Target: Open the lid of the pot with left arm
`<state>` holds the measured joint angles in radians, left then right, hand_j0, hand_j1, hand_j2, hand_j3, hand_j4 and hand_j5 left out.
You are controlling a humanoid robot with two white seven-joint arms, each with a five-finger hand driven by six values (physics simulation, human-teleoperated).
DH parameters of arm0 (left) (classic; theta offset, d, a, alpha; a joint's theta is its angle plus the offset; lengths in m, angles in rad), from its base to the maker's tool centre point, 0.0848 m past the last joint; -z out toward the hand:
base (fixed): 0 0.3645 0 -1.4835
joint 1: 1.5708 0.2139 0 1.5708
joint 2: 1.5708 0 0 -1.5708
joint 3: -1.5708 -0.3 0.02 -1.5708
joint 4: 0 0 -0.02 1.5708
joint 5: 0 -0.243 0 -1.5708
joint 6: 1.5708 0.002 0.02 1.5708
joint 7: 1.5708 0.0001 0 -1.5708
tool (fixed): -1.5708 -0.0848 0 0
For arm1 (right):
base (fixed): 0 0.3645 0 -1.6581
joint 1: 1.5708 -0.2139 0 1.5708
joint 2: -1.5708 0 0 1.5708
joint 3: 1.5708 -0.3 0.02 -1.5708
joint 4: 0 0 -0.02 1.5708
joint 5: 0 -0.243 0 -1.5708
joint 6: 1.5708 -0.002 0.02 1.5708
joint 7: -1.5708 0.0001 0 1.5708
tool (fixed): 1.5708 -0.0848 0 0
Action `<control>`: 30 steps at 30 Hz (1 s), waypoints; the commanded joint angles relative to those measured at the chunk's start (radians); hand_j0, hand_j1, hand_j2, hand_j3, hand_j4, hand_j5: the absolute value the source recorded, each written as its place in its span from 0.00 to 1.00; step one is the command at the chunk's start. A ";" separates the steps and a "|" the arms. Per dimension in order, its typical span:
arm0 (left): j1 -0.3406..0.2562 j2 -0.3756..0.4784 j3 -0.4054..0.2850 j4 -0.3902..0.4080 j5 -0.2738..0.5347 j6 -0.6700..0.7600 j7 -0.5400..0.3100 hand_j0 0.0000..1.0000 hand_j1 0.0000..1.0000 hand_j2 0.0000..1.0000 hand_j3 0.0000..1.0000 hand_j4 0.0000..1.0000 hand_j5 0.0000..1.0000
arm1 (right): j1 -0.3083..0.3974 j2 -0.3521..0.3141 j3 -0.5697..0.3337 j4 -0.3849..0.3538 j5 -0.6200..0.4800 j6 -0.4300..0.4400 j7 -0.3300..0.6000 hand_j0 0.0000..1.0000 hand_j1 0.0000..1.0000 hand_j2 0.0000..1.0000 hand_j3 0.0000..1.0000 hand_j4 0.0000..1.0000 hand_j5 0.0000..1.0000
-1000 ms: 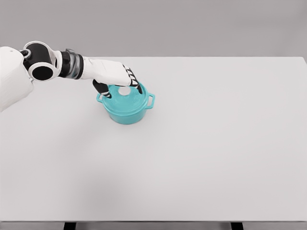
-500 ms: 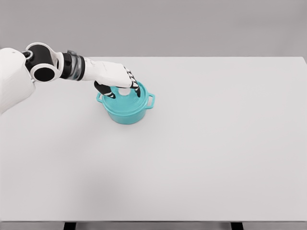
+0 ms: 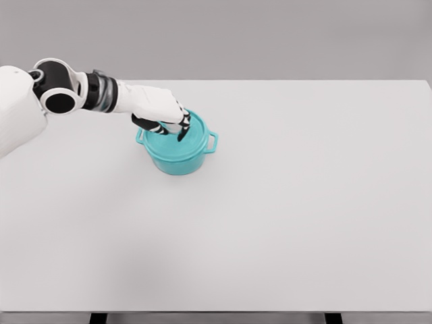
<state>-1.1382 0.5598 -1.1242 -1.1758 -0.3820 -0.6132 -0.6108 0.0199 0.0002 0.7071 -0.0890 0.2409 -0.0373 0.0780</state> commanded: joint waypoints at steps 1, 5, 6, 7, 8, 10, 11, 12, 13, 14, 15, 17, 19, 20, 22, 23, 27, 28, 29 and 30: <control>0.000 0.012 0.007 -0.002 0.005 0.002 0.000 0.35 0.35 0.35 0.35 0.35 0.35 | 0.000 0.000 0.000 0.000 0.000 0.000 0.000 1.00 1.00 1.00 1.00 1.00 1.00; -0.012 0.164 0.038 -0.041 0.012 0.002 0.000 0.35 0.35 0.35 0.35 0.35 0.35 | -0.002 0.000 0.000 0.000 0.000 -0.001 0.000 1.00 1.00 1.00 1.00 1.00 1.00; -0.012 0.219 0.052 -0.047 0.012 0.002 0.000 0.35 0.35 0.35 0.35 0.35 0.35 | 0.000 0.000 0.000 0.000 0.000 -0.001 0.000 1.00 1.00 1.00 1.00 1.00 1.00; -0.011 0.276 0.058 -0.047 0.009 0.002 0.000 0.35 0.35 0.35 0.35 0.35 0.35 | -0.002 0.000 0.000 0.000 0.000 -0.001 0.000 1.00 1.00 1.00 1.00 1.00 1.00; -0.008 0.311 0.061 -0.047 0.008 0.002 0.000 0.36 0.36 0.36 0.36 0.36 0.36 | 0.000 0.000 0.000 0.000 0.000 0.000 0.000 1.00 1.00 1.00 1.00 1.00 1.00; 0.000 0.341 0.060 -0.041 0.002 0.002 0.000 0.37 0.37 0.37 0.37 0.37 0.37 | 0.000 0.000 0.000 0.000 0.000 -0.001 0.000 1.00 1.00 1.00 1.00 1.00 1.00; 0.006 0.354 0.058 -0.035 0.000 0.002 0.000 0.38 0.38 0.38 0.38 0.38 0.38 | 0.000 0.000 0.000 0.000 0.000 -0.001 0.000 1.00 1.00 1.00 1.00 1.00 1.00; 0.015 0.358 0.058 -0.035 0.000 0.002 0.000 0.41 0.41 0.41 0.41 0.41 0.41 | -0.002 0.000 0.000 0.000 0.000 -0.001 0.000 1.00 1.00 1.00 1.00 1.00 1.00; 0.015 0.358 0.058 -0.033 0.000 0.002 0.000 0.44 0.44 0.44 0.44 0.44 0.44 | 0.000 0.000 0.000 0.000 0.000 0.000 0.000 1.00 1.00 1.00 1.00 1.00 1.00; 0.018 0.348 0.058 -0.033 0.002 0.002 0.000 0.51 0.51 0.51 0.51 0.51 0.51 | -0.002 0.000 0.000 0.000 0.000 -0.001 0.000 1.00 1.00 1.00 1.00 1.00 1.00; 0.025 0.344 0.060 -0.032 0.003 0.002 0.000 0.71 0.71 0.71 0.71 0.71 0.71 | -0.002 0.000 0.000 0.000 0.000 0.000 0.000 1.00 1.00 1.00 1.00 1.00 1.00; 0.026 0.339 0.066 -0.018 0.006 0.002 0.002 0.96 0.96 0.96 0.96 0.96 0.96 | 0.000 0.000 0.000 0.000 0.000 -0.001 0.000 1.00 1.00 1.00 1.00 1.00 1.00; 0.029 0.335 0.064 -0.016 0.006 0.002 0.002 1.00 1.00 1.00 1.00 1.00 1.00 | -0.002 0.000 0.000 0.000 0.000 0.000 0.000 1.00 1.00 1.00 1.00 1.00 1.00; 0.029 0.331 0.064 -0.015 0.005 0.002 0.002 1.00 1.00 1.00 1.00 1.00 1.00 | 0.000 0.000 0.000 0.000 0.000 0.000 0.000 1.00 1.00 1.00 1.00 1.00 1.00; 0.031 0.327 0.063 -0.001 0.005 0.002 0.002 1.00 1.00 1.00 1.00 1.00 1.00 | 0.000 0.000 0.000 0.000 0.000 0.000 0.000 1.00 1.00 1.00 1.00 1.00 1.00; 0.031 0.327 0.063 -0.002 0.005 0.002 0.002 1.00 1.00 1.00 1.00 1.00 1.00 | -0.002 0.000 0.000 0.000 0.000 0.000 0.000 1.00 1.00 1.00 1.00 1.00 1.00; 0.040 0.373 0.078 0.079 0.021 0.002 0.008 1.00 1.00 1.00 1.00 1.00 1.00 | 0.000 0.000 0.000 0.000 0.000 -0.001 0.000 1.00 1.00 1.00 1.00 1.00 1.00; 0.049 0.387 0.096 0.123 0.044 0.002 0.008 1.00 1.00 1.00 1.00 1.00 1.00 | 0.000 0.000 0.000 0.000 0.000 0.000 0.000 1.00 1.00 1.00 1.00 1.00 1.00; 0.069 0.393 0.104 0.159 0.057 0.002 0.009 1.00 1.00 1.00 1.00 1.00 1.00 | 0.000 0.000 0.000 0.000 0.000 0.000 0.000 1.00 1.00 1.00 1.00 1.00 1.00; 0.077 0.405 0.107 0.191 0.057 0.002 0.011 1.00 1.00 1.00 1.00 1.00 1.00 | 0.000 0.000 0.000 0.000 0.000 0.000 0.000 1.00 1.00 1.00 1.00 1.00 1.00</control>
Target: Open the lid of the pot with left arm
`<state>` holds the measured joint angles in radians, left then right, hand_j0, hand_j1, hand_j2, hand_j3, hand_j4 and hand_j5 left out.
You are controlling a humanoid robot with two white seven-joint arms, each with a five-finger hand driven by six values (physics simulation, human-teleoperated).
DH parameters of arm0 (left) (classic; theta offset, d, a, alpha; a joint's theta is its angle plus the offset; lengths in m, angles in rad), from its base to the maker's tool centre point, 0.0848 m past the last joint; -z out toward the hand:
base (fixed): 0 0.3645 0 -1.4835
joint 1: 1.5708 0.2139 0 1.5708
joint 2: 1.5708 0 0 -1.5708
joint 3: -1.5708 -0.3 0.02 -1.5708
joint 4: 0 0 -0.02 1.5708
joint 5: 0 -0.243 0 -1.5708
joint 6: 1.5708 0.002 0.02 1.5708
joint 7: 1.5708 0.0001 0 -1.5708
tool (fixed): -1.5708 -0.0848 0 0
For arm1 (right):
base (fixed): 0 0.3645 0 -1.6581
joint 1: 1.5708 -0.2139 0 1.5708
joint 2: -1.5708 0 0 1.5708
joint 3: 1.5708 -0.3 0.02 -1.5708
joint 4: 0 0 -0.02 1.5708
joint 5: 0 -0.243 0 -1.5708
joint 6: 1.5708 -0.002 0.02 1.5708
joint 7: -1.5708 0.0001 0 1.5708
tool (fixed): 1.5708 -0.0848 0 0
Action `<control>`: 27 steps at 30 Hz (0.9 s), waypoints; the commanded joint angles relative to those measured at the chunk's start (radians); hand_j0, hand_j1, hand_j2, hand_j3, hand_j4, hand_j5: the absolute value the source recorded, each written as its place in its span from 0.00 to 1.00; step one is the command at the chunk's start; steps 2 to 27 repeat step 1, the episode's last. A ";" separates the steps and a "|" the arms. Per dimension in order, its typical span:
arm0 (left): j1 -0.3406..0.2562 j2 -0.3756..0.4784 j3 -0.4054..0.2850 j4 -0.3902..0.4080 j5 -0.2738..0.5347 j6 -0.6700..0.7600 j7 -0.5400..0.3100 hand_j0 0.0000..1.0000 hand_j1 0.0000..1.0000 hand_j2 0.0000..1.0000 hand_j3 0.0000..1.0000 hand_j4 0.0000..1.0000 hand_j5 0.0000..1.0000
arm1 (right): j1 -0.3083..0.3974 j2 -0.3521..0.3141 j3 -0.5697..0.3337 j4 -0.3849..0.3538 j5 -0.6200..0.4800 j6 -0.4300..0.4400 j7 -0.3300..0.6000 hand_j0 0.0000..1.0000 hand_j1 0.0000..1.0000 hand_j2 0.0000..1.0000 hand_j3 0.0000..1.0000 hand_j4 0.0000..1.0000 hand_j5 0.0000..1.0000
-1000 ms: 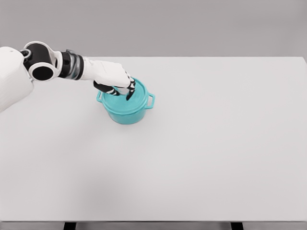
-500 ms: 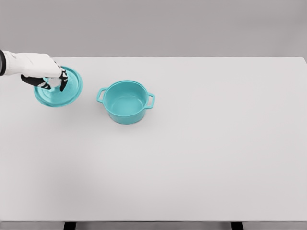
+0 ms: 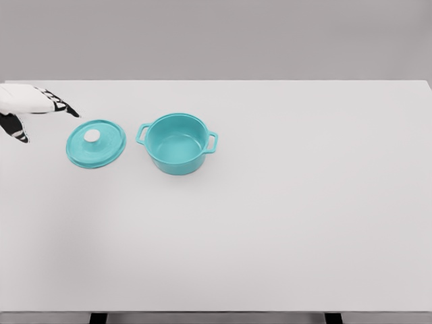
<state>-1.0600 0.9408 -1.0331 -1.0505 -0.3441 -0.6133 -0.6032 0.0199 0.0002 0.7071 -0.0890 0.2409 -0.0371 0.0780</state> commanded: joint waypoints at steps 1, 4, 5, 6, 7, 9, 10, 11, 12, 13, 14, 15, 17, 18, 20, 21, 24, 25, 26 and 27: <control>-0.002 0.024 0.016 0.083 0.019 0.002 0.003 1.00 1.00 1.00 1.00 1.00 1.00 | -0.002 0.000 0.000 0.000 0.000 0.000 0.000 1.00 1.00 1.00 1.00 1.00 1.00; -0.002 0.024 0.016 0.083 0.019 0.002 0.003 1.00 1.00 1.00 1.00 1.00 1.00 | -0.002 0.000 0.000 0.000 0.000 0.000 0.000 1.00 1.00 1.00 1.00 1.00 1.00; -0.002 0.024 0.016 0.083 0.019 0.002 0.003 1.00 1.00 1.00 1.00 1.00 1.00 | -0.002 0.000 0.000 0.000 0.000 0.000 0.000 1.00 1.00 1.00 1.00 1.00 1.00; -0.002 0.024 0.016 0.083 0.019 0.002 0.003 1.00 1.00 1.00 1.00 1.00 1.00 | -0.002 0.000 0.000 0.000 0.000 0.000 0.000 1.00 1.00 1.00 1.00 1.00 1.00; -0.002 0.024 0.016 0.083 0.019 0.002 0.003 1.00 1.00 1.00 1.00 1.00 1.00 | -0.002 0.000 0.000 0.000 0.000 0.000 0.000 1.00 1.00 1.00 1.00 1.00 1.00; -0.002 0.024 0.016 0.083 0.019 0.002 0.003 1.00 1.00 1.00 1.00 1.00 1.00 | -0.002 0.000 0.000 0.000 0.000 0.000 0.000 1.00 1.00 1.00 1.00 1.00 1.00; -0.002 0.024 0.016 0.083 0.019 0.002 0.003 1.00 1.00 1.00 1.00 1.00 1.00 | -0.002 0.000 0.000 0.000 0.000 0.000 0.000 1.00 1.00 1.00 1.00 1.00 1.00; -0.002 0.024 0.016 0.083 0.019 0.002 0.003 1.00 1.00 1.00 1.00 1.00 1.00 | -0.002 0.000 0.000 0.000 0.000 0.000 0.000 1.00 1.00 1.00 1.00 1.00 1.00; -0.002 0.024 0.016 0.083 0.019 0.002 0.003 1.00 1.00 1.00 1.00 1.00 1.00 | -0.002 0.000 0.000 0.000 0.000 0.000 0.000 1.00 1.00 1.00 1.00 1.00 1.00; -0.002 0.024 0.016 0.083 0.019 0.002 0.003 1.00 1.00 1.00 1.00 1.00 1.00 | -0.002 0.000 0.000 0.000 0.000 0.000 0.000 1.00 1.00 1.00 1.00 1.00 1.00; -0.002 0.024 0.016 0.083 0.019 0.002 0.003 1.00 1.00 1.00 1.00 1.00 1.00 | -0.002 0.000 0.000 0.000 0.000 0.000 0.000 1.00 1.00 1.00 1.00 1.00 1.00; -0.002 0.024 0.016 0.083 0.019 0.002 0.003 1.00 1.00 1.00 1.00 1.00 1.00 | -0.002 0.000 0.000 0.000 0.000 0.000 0.000 1.00 1.00 1.00 1.00 1.00 1.00; -0.002 0.024 0.016 0.083 0.019 0.002 0.003 1.00 1.00 1.00 1.00 1.00 1.00 | -0.002 0.000 0.000 0.000 0.000 0.000 0.000 1.00 1.00 1.00 1.00 1.00 1.00; -0.002 0.024 0.016 0.083 0.019 0.002 0.003 1.00 1.00 1.00 1.00 1.00 1.00 | -0.002 0.000 0.000 0.000 0.000 0.000 0.000 1.00 1.00 1.00 1.00 1.00 1.00; -0.002 0.024 0.016 0.083 0.019 0.002 0.003 1.00 1.00 1.00 1.00 1.00 1.00 | -0.002 0.000 0.000 0.000 0.000 0.000 0.000 1.00 1.00 1.00 1.00 1.00 1.00; -0.002 0.024 0.016 0.083 0.019 0.002 0.003 1.00 1.00 1.00 1.00 1.00 1.00 | -0.002 0.000 0.000 0.000 0.000 0.000 0.000 1.00 1.00 1.00 1.00 1.00 1.00; -0.002 0.024 0.016 0.083 0.019 0.002 0.003 1.00 1.00 1.00 1.00 1.00 1.00 | -0.002 0.000 0.000 0.000 0.000 0.000 0.000 1.00 1.00 1.00 1.00 1.00 1.00; -0.002 0.024 0.016 0.083 0.019 0.002 0.003 1.00 1.00 1.00 1.00 1.00 1.00 | -0.002 0.000 0.000 0.000 0.000 0.000 0.000 1.00 1.00 1.00 1.00 1.00 1.00; -0.002 0.024 0.016 0.083 0.019 0.002 0.003 1.00 1.00 1.00 1.00 1.00 1.00 | -0.002 0.000 0.000 0.000 0.000 0.000 0.000 1.00 1.00 1.00 1.00 1.00 1.00; -0.002 0.024 0.016 0.083 0.019 0.002 0.003 1.00 1.00 1.00 1.00 1.00 1.00 | -0.002 0.000 0.000 0.000 0.000 0.000 0.000 1.00 1.00 1.00 1.00 1.00 1.00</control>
